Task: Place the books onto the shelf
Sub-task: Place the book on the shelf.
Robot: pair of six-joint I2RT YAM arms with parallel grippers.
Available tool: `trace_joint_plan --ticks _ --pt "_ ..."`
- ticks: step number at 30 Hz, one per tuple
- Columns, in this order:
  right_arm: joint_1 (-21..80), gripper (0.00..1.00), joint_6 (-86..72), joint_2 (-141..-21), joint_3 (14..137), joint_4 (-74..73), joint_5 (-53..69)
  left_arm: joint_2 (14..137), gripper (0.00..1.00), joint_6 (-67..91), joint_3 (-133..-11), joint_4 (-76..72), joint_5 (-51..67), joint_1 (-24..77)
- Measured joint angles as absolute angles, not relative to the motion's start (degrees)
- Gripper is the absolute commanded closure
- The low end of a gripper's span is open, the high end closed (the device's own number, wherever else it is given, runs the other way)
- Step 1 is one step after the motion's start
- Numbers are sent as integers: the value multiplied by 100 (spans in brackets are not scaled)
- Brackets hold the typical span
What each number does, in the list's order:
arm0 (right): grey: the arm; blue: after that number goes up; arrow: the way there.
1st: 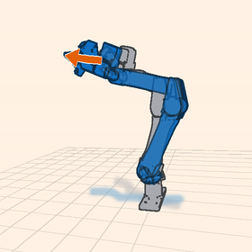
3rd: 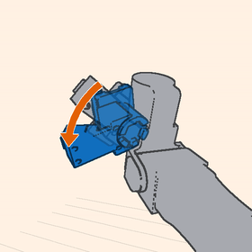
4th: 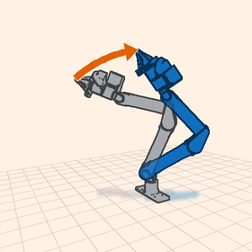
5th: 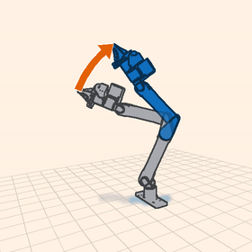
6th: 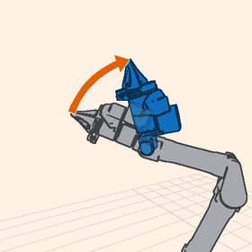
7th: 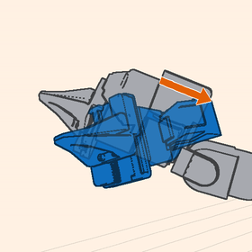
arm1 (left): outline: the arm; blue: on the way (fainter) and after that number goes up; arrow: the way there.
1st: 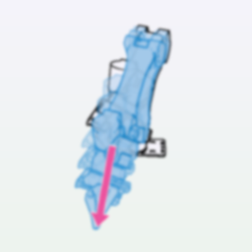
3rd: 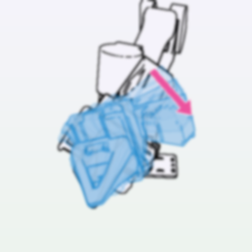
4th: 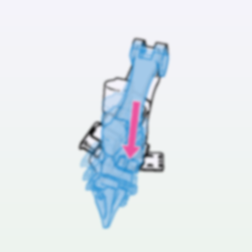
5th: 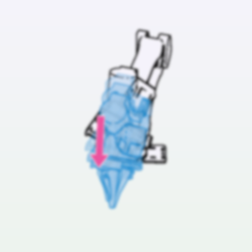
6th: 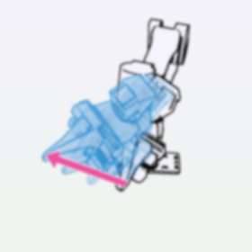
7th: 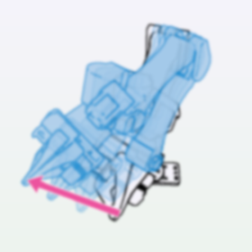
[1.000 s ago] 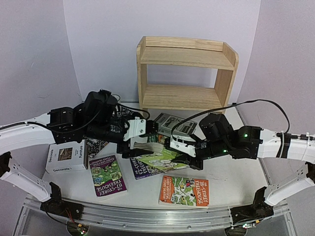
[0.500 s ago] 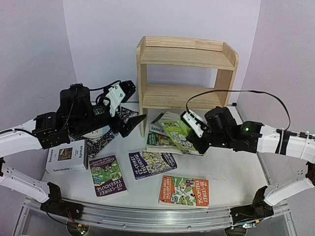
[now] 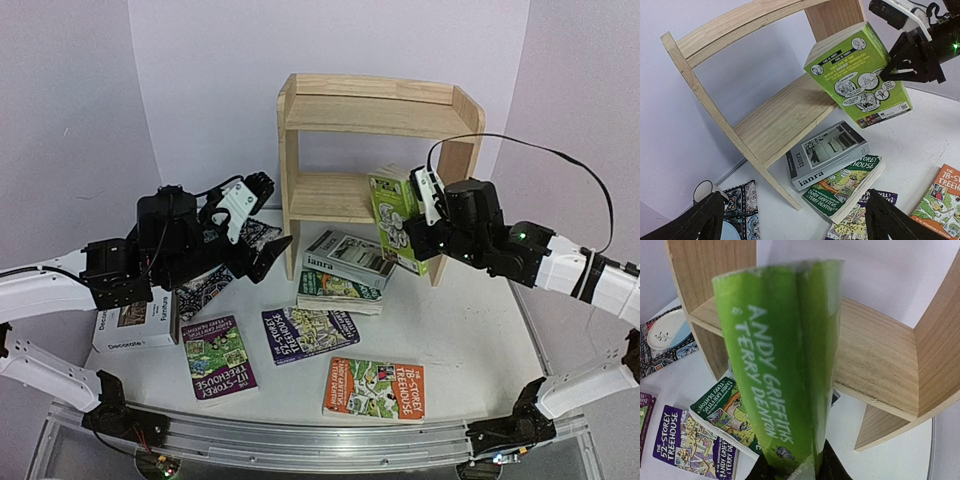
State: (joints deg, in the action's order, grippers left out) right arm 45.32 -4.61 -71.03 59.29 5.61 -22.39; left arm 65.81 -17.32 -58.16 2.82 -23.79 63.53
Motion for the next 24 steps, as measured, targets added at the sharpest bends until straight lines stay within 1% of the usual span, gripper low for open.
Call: trace_joint_plan --ticks 8,24 --pt "4477 100 -556 -6802 5929 711 -2814 6582 0 -1642 -5706 244 -2377 6353" --pt "4454 100 -223 -6366 5059 2245 -3400 6920 1 -1643 -5649 -36 -2370 6353"
